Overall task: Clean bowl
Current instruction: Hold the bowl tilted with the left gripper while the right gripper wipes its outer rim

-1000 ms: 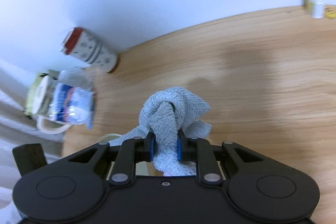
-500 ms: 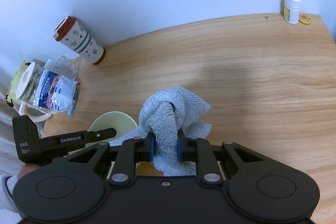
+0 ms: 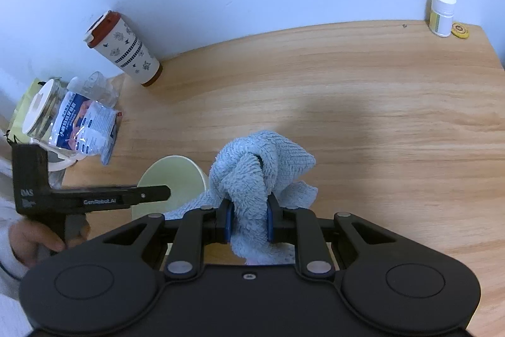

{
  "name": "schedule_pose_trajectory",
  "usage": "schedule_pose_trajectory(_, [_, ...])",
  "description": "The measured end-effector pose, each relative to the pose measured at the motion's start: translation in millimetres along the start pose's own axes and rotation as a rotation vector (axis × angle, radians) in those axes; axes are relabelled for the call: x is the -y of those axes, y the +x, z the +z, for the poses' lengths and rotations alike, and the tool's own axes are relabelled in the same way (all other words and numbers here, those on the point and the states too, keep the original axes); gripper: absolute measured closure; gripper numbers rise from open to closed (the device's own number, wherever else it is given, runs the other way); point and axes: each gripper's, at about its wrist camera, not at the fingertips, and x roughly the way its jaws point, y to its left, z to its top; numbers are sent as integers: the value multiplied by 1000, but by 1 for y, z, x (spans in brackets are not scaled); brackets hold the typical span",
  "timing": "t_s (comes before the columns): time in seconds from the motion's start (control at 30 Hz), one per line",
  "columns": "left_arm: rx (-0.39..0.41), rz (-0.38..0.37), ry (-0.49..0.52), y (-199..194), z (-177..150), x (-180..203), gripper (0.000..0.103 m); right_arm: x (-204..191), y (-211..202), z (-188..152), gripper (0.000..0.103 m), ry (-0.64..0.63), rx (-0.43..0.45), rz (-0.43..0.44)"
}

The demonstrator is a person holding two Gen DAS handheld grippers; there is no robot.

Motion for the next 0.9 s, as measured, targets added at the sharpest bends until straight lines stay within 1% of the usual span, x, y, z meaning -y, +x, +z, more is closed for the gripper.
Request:
schedule_pose_trajectory(0.03, [-23, 6, 40, 1, 5, 2, 52, 0, -1, -1, 79, 4, 4, -1])
schedule_pose_trajectory(0.1, [-43, 35, 113, 3, 17, 6, 52, 0, -3, -5, 79, 14, 15, -7])
schedule_pose_trajectory(0.23, [-90, 40, 175, 16, 33, 9, 52, -3, -12, -17, 79, 25, 45, -9])
schedule_pose_trajectory(0.3, [-137, 16, 212, 25, 40, 11, 53, 0, -12, -21, 79, 64, 39, 22])
schedule_pose_trajectory(0.37, [-148, 12, 233, 30, 43, 13, 55, 6, -11, -23, 79, 120, 41, 56])
schedule_pose_trajectory(0.4, [-158, 10, 254, 34, 45, 14, 59, 9, -10, -23, 79, 147, 44, 66])
schedule_pose_trajectory(0.43, [-170, 8, 269, 36, 46, 15, 65, 15, -8, -23, 79, 187, 46, 83])
schedule_pose_trajectory(0.5, [-197, -12, 281, 40, 48, 16, 68, 27, -3, -21, 79, 278, 49, 118])
schedule_pose_trajectory(0.53, [-212, -25, 291, 42, 47, 16, 75, 35, 1, -20, 79, 327, 45, 140])
schedule_pose_trajectory(0.57, [-220, -25, 305, 44, 45, 17, 76, 41, 5, -20, 79, 369, 40, 162])
schedule_pose_trajectory(0.63, [-252, -31, 324, 49, 45, 20, 78, 49, 13, -19, 79, 427, 34, 177])
schedule_pose_trajectory(0.7, [-257, -38, 355, 50, 44, 23, 79, 51, 19, -16, 79, 440, 28, 186])
schedule_pose_trajectory(0.77, [-247, -37, 377, 48, 45, 26, 83, 52, 24, -13, 79, 455, 19, 203])
schedule_pose_trajectory(0.83, [-211, -36, 385, 40, 44, 29, 90, 53, 29, -10, 79, 469, 9, 220])
schedule_pose_trajectory(0.9, [-168, -18, 394, 33, 41, 33, 94, 54, 30, -8, 79, 482, -3, 224])
